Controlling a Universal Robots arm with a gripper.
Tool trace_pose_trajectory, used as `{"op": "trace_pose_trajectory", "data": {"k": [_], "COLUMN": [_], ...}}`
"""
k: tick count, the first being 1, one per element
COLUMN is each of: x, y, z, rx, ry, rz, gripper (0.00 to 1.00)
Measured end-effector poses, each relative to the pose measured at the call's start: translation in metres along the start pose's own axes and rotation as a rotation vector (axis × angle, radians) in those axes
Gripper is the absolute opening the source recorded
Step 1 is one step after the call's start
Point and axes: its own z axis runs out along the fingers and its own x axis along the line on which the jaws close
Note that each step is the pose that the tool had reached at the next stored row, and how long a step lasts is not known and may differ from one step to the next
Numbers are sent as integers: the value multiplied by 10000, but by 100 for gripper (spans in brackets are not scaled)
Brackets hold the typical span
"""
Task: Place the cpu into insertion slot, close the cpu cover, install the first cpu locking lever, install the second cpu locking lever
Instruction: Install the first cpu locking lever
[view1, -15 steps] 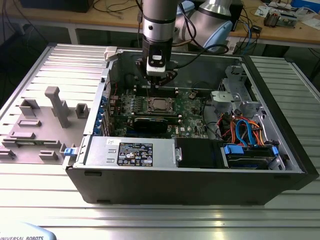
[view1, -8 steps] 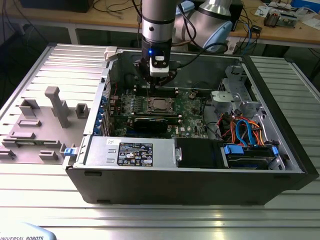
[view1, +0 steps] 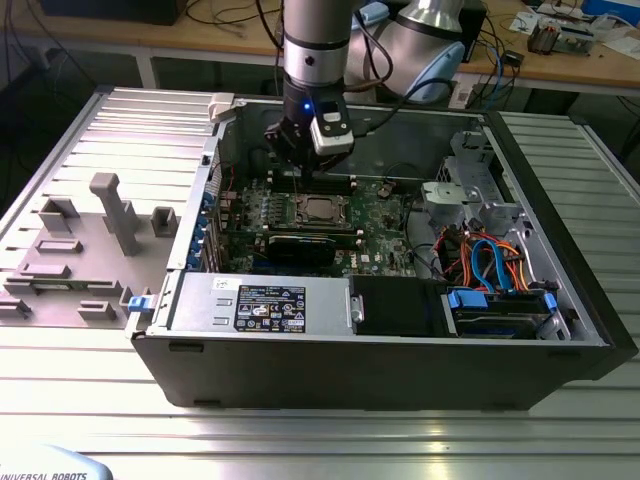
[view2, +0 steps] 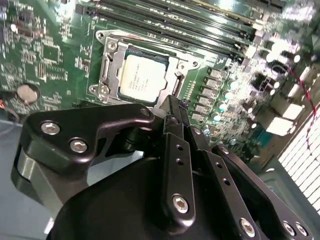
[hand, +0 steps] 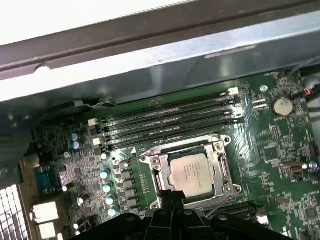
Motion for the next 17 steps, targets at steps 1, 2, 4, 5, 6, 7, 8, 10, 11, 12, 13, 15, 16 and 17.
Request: {"op": "trace_pose_trajectory", "data": {"k": [1,2,4,5,6,7,8,10,11,12,13,15,16,17], "x": [0,0,7,17,30,47,75,106,106,107,106,119,168,211], "y": [0,0,-1,-3,-6,-9,-15,-21,-22,-22,-22,-24,-34,-43], "z": [3,5,9,11,12,13,15,25,28,32,35,40,43,43], "rx": [1,2,-3,-11,-16,-20,-25,-36,-35,-34,-35,-41,-54,-59], "ry": [-2,-3,-6,-5,-3,-2,-1,-1,-1,-1,-1,-2,-1,-1], "rz": [-365,-584,-880,-937,-979,-1007,-1050,-1206,-1322,-1522,-1668,-1895,-1957,-1968], "gripper": [11,11,11,11,11,11,11,11,11,11,11,11,11,11]}}
